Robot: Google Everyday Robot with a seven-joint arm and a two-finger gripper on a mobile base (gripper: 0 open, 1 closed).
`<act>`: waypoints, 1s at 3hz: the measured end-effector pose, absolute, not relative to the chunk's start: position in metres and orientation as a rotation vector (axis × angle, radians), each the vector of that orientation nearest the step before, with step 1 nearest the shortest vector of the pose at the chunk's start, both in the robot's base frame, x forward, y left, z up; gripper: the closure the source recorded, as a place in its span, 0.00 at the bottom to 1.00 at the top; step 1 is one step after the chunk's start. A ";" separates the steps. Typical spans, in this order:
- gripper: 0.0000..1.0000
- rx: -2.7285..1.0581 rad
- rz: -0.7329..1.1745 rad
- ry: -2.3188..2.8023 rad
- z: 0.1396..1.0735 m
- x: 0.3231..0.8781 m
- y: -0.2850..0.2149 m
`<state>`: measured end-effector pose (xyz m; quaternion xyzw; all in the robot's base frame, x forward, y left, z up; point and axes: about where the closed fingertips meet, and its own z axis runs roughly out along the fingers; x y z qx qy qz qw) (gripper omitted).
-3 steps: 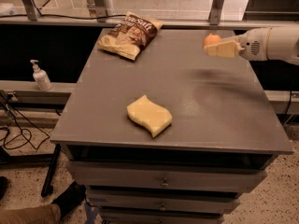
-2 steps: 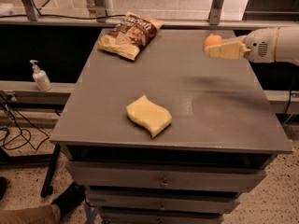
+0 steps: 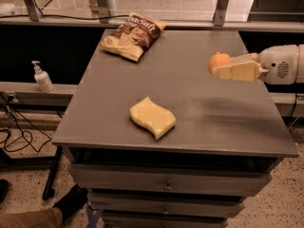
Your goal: Move orange near sponge
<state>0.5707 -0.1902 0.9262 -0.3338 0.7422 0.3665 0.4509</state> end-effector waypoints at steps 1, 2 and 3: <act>1.00 -0.825 0.906 1.834 0.926 0.571 -0.190; 1.00 -0.885 0.912 1.826 0.918 0.573 -0.184; 1.00 -1.003 0.886 1.828 0.899 0.560 -0.179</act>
Offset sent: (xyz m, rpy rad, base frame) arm 0.0053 0.0082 -0.0181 -0.0480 -0.0242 0.0943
